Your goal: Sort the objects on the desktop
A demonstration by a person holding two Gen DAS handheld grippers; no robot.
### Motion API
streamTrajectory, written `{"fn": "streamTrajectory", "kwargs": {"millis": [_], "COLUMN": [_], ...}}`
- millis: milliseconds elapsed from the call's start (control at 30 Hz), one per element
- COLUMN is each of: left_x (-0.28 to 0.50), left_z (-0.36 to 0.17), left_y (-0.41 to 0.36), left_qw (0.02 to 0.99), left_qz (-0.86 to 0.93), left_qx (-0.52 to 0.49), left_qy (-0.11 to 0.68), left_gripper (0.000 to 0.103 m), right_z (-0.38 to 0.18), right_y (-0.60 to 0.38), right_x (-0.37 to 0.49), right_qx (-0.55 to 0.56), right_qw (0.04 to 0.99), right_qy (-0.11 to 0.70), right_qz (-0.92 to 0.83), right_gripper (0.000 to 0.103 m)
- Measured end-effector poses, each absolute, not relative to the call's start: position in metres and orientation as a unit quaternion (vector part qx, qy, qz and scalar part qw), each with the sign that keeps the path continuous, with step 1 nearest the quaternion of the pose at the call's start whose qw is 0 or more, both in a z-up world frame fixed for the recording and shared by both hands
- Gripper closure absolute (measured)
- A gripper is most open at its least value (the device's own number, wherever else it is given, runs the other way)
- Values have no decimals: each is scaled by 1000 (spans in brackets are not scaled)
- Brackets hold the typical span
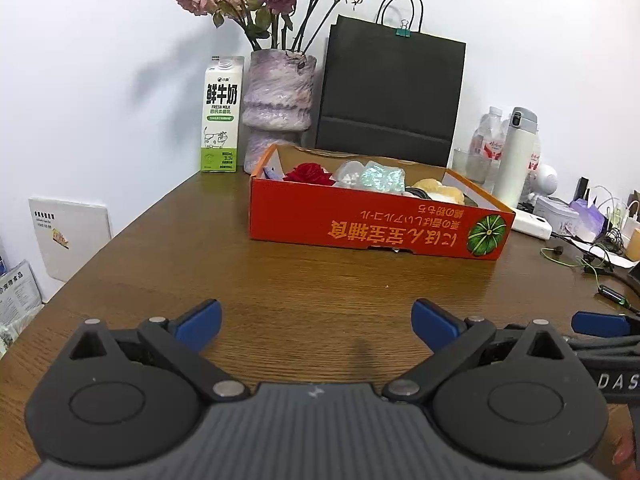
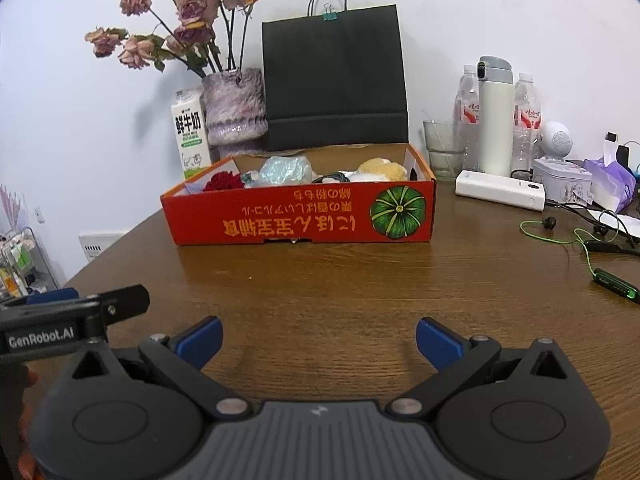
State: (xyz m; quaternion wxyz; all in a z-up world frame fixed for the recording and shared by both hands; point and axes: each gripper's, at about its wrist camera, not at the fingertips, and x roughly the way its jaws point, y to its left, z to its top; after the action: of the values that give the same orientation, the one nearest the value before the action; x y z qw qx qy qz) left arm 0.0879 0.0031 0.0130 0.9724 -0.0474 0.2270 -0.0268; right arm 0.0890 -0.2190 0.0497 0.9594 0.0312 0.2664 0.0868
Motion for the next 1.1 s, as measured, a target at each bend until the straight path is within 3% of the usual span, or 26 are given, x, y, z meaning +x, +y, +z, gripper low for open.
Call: {"fn": "streamTrajectory", "kwargs": {"millis": [1100], "left_x": [78], "left_z": [19], "left_y": [-11], "left_qw": [980], "left_qz": [4], "left_qx": [16], "left_qy": [197], "left_gripper": [0], "right_z": [47], "right_y": [-217], "right_x": [88], "right_qx": [29], "right_qw": [957], "right_qy": [273], "right_qz": [89], "right_gripper": [0]}}
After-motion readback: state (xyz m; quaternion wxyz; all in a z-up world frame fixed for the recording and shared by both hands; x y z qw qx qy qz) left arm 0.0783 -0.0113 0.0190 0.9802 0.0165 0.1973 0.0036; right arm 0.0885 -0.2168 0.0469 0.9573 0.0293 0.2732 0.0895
